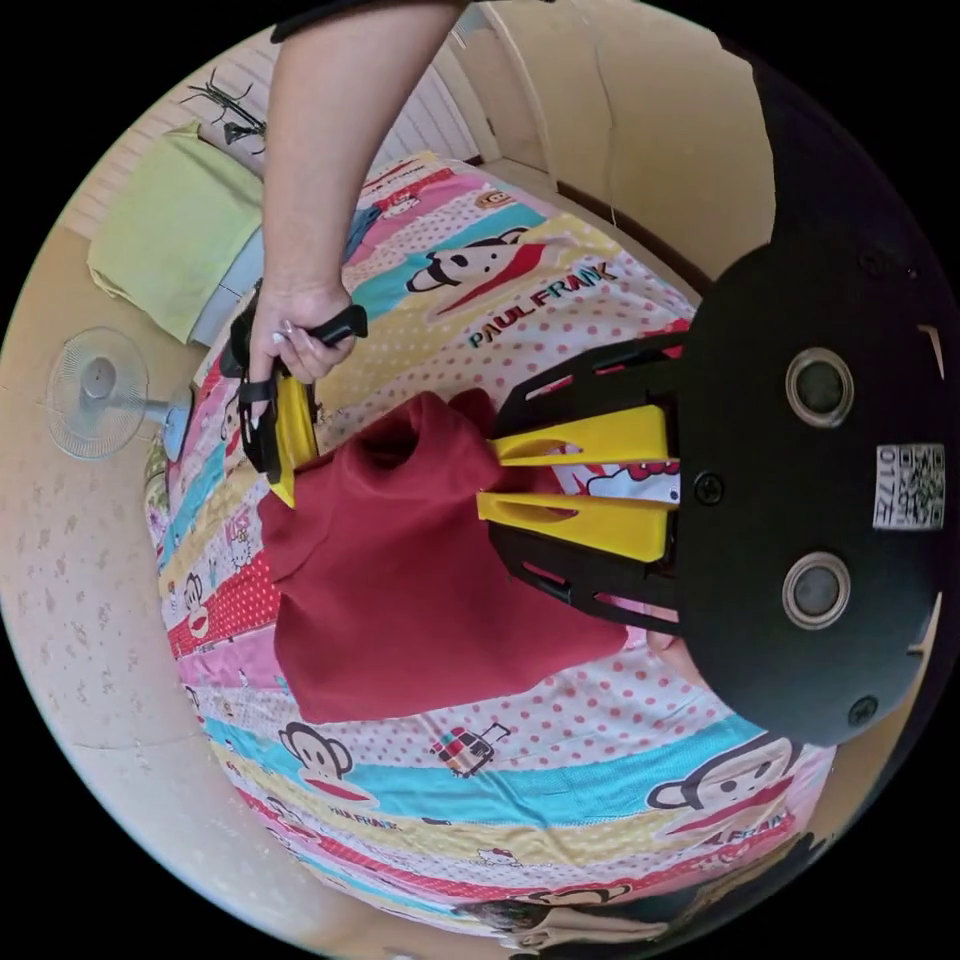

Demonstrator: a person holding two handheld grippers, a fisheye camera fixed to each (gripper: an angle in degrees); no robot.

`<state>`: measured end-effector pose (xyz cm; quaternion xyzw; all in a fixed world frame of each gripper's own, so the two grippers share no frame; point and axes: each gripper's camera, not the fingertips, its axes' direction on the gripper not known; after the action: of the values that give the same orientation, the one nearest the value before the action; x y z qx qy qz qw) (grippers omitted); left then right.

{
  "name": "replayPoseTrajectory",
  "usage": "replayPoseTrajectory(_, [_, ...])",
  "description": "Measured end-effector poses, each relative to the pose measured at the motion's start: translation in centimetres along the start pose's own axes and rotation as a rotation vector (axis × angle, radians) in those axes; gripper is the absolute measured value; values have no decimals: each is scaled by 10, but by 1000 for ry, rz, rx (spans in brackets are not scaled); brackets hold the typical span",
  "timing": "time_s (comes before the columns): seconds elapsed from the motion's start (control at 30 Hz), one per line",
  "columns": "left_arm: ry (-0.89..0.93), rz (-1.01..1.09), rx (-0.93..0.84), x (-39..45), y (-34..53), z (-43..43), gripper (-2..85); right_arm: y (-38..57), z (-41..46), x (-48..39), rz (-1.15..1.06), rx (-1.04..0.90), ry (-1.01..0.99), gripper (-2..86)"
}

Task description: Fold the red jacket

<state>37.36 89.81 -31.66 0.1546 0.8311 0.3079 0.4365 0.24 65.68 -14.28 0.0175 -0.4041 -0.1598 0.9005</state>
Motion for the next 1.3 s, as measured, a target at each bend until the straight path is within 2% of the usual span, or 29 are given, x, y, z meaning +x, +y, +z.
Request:
replayPoseTrajectory(0.07, [-31,23,39,14,2,-10,57,13,-17,-11,6,121,-29,87])
replayPoseTrajectory(0.17, [-37,126,23,37,3,-18,63,37,-29,-67,-125,233,49,89])
replayPoseTrajectory(0.27, [18,169,-10,57,5,-16,23,64,9,-145,-374,71,101,76])
replayPoseTrajectory(0.3, [39,176,-21,61,6,-14,9,75,34,-164,-449,-59,125,69])
replayPoseTrajectory(0.33, [78,184,-47,65,8,-11,3,86,58,-170,-464,-177,202,63])
replayPoseTrajectory(0.43, [98,153,-50,60,15,-17,-2,115,88,-135,-494,-285,486,32])
replayPoseTrajectory(0.47, [105,111,-26,47,16,-25,-2,121,85,-125,-509,-263,458,23])
replayPoseTrajectory(0.53, [137,4,3,18,12,-36,5,124,59,-88,-417,-174,156,13])
replayPoseTrajectory(0.6, [178,-135,30,-20,1,-43,34,130,48,-88,-400,-137,66,11])
replayPoseTrajectory(0.67, [204,-248,65,-64,-20,-47,39,152,42,-121,-494,-92,134,12])
replayPoseTrajectory(0.77, [154,-261,96,-94,-44,-41,2,200,50,-187,-666,-69,244,12])
replayPoseTrajectory(0.83, [97,-237,66,-99,-49,-21,-5,238,84,-212,-721,-104,517,7])
replayPoseTrajectory(0.9, [61,-209,-53,-98,-45,25,-8,258,114,-201,-721,-155,739,5])
replayPoseTrajectory(1.0, [33,-145,-27,-88,-24,53,-9,275,132,-186,-752,-218,772,3])
replayPoseTrajectory(1.1, [-83,-113,-83,-73,-32,31,-10,270,138,-231,-761,-289,794,3])
replayPoseTrajectory(1.17, [-157,-118,-57,-72,-28,3,-10,267,123,-270,-815,-156,741,3])
replayPoseTrajectory(1.23, [-116,-146,-10,-79,-21,-11,-10,245,104,-307,-816,43,723,3])
replayPoseTrajectory(1.3, [-61,-202,-25,-93,-12,-4,-10,214,108,-317,-822,73,735,4])
